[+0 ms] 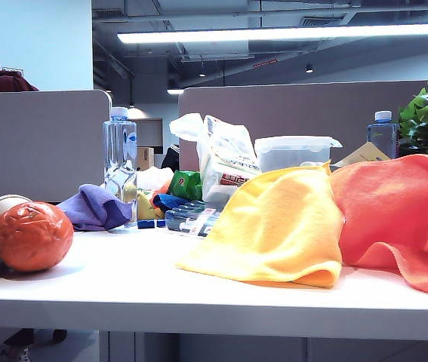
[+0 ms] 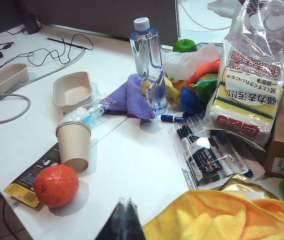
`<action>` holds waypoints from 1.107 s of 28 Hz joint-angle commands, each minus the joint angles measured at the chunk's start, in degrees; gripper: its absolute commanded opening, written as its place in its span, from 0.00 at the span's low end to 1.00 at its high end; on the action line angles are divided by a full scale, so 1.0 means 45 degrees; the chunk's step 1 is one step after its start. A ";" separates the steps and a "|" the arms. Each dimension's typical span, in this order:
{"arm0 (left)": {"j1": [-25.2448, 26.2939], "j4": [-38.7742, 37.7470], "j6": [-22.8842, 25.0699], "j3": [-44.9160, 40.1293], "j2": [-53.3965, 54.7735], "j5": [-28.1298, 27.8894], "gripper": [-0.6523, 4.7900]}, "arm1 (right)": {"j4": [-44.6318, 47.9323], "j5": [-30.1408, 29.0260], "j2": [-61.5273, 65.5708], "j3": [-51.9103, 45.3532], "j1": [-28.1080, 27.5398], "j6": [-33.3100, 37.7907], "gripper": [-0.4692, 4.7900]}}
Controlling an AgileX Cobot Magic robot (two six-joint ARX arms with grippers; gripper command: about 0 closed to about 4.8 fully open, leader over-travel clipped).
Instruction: Pick up the metal ice scoop from the table and place it inside the transparent plastic box.
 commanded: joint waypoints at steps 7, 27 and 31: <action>0.0000 0.0165 0.0005 0.0029 0.0015 0.0049 0.11 | 0.0175 -0.0015 -0.0015 0.0044 0.0010 0.0029 0.09; 0.0000 0.0165 0.0010 0.0034 0.0015 0.0053 0.11 | -0.0160 0.1583 -0.5425 -0.4532 -0.4765 -0.0665 0.09; 0.0000 0.0165 0.0010 0.0034 0.0015 0.0049 0.11 | 0.0554 0.1579 -0.8179 -0.7125 -0.6358 -0.0661 0.09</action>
